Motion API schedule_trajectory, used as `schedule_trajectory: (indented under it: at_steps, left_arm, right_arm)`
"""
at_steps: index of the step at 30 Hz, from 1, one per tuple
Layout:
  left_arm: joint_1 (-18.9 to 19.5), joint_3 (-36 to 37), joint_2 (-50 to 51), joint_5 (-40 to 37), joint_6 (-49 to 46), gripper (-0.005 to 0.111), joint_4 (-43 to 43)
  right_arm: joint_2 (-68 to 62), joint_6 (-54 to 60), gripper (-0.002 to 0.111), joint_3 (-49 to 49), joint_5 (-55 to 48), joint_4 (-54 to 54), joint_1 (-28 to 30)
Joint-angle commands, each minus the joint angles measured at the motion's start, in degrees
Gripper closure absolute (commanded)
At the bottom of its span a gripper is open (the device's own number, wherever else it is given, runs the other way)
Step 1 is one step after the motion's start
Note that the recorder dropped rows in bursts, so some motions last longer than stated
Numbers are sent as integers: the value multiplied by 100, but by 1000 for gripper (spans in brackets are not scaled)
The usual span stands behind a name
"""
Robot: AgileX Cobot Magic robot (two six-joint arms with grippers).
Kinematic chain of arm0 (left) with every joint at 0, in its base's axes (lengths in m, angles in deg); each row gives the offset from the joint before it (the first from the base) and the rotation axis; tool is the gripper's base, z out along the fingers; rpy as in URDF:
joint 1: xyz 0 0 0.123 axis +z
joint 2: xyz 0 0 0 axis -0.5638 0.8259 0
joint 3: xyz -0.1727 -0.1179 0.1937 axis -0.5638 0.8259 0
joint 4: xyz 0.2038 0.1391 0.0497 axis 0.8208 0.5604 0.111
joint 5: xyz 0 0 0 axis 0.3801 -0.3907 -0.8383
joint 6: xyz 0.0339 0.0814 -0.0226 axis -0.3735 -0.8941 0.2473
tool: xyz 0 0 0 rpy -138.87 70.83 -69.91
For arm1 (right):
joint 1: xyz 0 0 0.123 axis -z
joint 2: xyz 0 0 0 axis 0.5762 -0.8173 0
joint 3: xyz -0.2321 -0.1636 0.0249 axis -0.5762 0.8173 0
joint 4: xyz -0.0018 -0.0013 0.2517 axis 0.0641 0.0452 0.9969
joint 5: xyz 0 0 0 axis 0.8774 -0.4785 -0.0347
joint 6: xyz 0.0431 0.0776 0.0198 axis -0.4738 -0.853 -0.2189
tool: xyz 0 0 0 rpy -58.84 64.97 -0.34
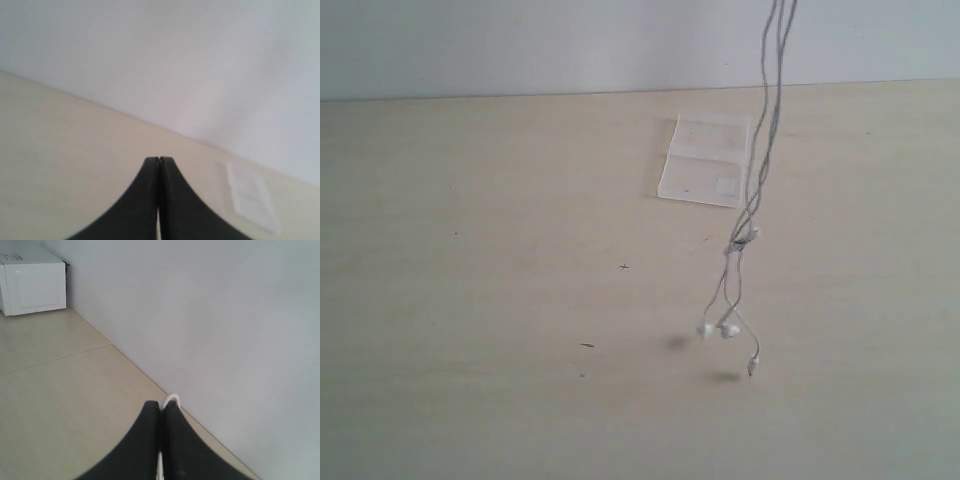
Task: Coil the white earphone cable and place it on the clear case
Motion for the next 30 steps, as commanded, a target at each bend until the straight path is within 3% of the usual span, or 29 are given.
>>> schedule_trajectory:
  at_steps: [1, 5, 10, 12, 16, 21, 27, 30]
  left_arm:
    - [-2, 9, -40, 303, 626, 107, -314]
    - [-2, 9, -40, 524, 626, 107, -314]
    - [4, 9, -40, 2425, 987, 107, -228]
    - [-2, 9, -15, 3157, 1234, 107, 309]
    - [-2, -416, 541, 3844, 2095, 104, 2067]
    - [-2, -917, 1823, 4674, 2249, 84, 2930]
    - [4, -1812, 4083, 6392, 2250, 48, 4261]
    - [-27, -2309, 5182, 7068, 2503, 40, 4970]
  right_arm:
    - [9, 15, 108, -19, -29, -61, -1]
    - [9, 15, 108, -19, -75, -61, -1]
    - [9, 15, 108, -19, -75, -61, -1]
    - [9, 15, 108, -19, -75, -61, -1]
    - [9, 45, 108, -19, -75, -61, -1]
    - [9, 45, 108, -19, -75, -61, -1]
    - [9, 45, 108, -19, -75, -61, -1]
    - [9, 45, 108, -19, -75, -61, -1]
